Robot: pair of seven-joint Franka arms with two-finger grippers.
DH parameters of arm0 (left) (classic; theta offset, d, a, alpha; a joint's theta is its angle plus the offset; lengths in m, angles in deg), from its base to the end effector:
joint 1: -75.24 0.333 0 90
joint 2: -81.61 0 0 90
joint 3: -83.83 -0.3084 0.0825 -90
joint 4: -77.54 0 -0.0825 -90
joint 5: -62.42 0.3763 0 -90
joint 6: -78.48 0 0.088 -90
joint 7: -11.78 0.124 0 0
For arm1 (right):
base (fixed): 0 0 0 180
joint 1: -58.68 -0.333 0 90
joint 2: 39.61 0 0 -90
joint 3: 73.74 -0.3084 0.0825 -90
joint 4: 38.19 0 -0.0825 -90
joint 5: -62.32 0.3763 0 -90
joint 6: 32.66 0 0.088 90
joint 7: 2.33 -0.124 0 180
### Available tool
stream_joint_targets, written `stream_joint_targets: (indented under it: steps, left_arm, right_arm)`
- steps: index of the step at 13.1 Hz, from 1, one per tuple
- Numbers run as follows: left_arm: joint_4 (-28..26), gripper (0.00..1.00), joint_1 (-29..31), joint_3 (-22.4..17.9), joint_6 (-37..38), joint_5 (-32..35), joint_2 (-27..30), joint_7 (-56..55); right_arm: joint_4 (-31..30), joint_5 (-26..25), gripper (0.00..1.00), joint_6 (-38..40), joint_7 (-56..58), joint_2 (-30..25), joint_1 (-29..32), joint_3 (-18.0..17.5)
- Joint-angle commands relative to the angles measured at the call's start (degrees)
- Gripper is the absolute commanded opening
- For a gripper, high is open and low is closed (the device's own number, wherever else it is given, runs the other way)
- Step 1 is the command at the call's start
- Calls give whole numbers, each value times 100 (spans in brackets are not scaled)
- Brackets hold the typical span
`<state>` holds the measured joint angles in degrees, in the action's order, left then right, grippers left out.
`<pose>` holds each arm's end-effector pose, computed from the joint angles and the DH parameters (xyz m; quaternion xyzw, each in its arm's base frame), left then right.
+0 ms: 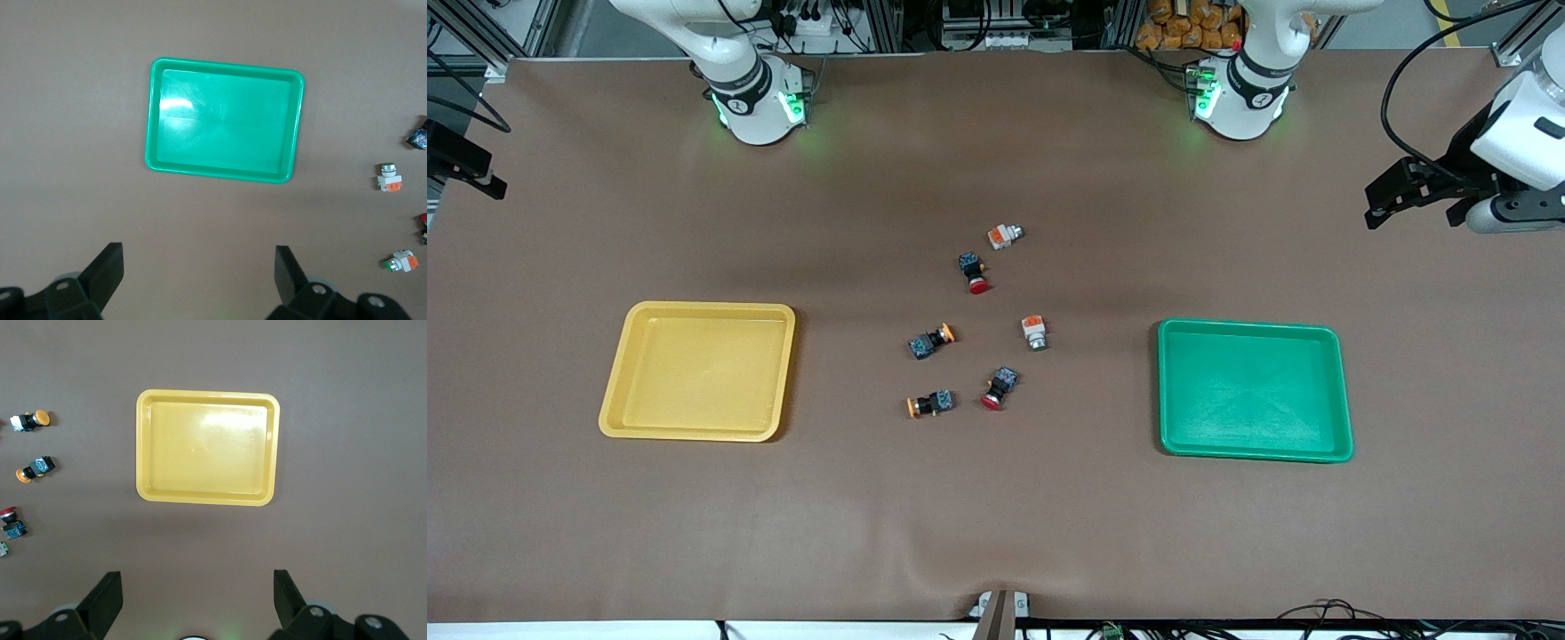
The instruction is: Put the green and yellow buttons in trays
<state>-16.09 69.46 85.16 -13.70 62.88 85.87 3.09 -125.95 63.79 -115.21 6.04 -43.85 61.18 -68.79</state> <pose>0.5247 -0.0649 0.6138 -0.9996 -0.0137 -0.0249 0.0015 0.5059 -0.0646 0.6455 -0.9998 -0.0097 0.0063 0.0170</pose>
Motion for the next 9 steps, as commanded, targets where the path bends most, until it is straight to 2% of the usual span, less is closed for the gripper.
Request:
stream_joint_targets:
  steps: [1, 9]
  left_arm:
    - [257, 100, 15, -10, 191, -11, -119, -19]
    - [354, 100, -55, 34, 192, -37, -365, -45]
  right_arm:
    - [66, 20, 100, 54, 77, 20, 93, -47]
    - [57, 72, 100, 54, 68, 134, 102, -47]
